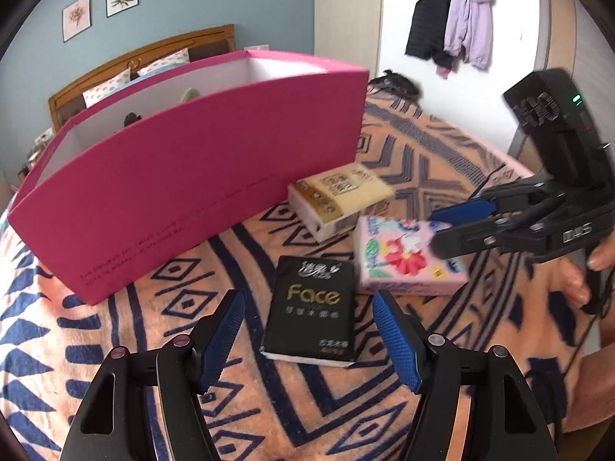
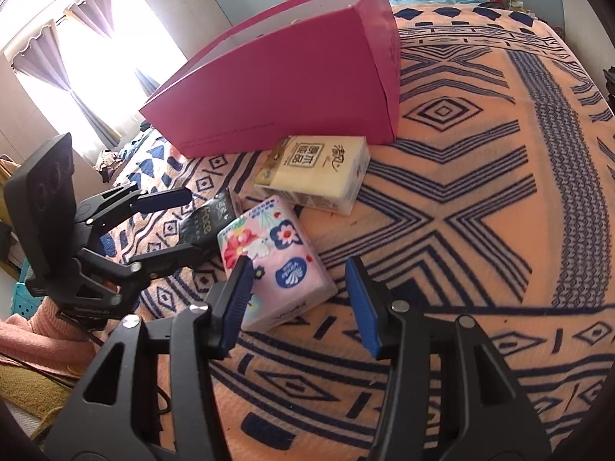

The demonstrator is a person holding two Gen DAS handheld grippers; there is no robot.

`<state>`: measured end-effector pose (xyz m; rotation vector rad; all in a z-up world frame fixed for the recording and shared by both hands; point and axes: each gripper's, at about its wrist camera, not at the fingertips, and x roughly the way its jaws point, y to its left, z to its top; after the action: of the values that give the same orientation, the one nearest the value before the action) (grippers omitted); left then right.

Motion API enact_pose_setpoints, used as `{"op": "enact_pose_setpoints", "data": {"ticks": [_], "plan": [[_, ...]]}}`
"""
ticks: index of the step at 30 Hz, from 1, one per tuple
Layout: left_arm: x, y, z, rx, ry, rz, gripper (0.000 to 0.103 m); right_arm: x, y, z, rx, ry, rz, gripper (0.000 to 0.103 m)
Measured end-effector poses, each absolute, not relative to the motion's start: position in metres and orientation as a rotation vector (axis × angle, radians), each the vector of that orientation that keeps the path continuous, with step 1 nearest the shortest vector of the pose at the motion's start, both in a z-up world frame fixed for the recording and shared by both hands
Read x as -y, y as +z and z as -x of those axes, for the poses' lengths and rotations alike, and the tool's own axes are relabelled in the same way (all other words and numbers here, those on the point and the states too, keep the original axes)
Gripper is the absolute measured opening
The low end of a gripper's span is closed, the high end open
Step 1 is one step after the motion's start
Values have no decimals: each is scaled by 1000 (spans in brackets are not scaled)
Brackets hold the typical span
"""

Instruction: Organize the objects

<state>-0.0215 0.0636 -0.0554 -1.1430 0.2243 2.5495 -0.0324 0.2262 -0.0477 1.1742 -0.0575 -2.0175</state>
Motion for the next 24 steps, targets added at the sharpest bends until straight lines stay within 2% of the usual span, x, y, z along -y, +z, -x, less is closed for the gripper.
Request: {"op": "enact_pose_setpoints", "data": {"ticks": [6, 11, 14, 18, 21, 22, 24], "plan": [[-55, -68, 33, -232, 2616, 1257, 68, -229, -49, 28, 89, -2019, -1181, 52], [-29, -65, 41, -121, 2724, 1324, 67, -231, -49, 24, 99, -2023, -1183, 52], [-22, -53, 32, -26, 2706, 1236, 66, -232, -49, 20, 102, -2024, -1180, 52], [-37, -42, 19, -5, 2583, 1135, 66, -234, -49, 17, 126, -2025, -1179, 52], [-56, -45, 23, 11, 2468, 1138, 59, -234, -49, 15, 146, -2002, -1174, 52], [-62, -47, 25, 7, 2446, 1142, 53, -234, -50, 16, 153, -1999, -1176, 51], [-73, -52, 28, -7, 2422, 1162, 46, -233, -51, 16, 145, -2007, -1180, 40]]}}
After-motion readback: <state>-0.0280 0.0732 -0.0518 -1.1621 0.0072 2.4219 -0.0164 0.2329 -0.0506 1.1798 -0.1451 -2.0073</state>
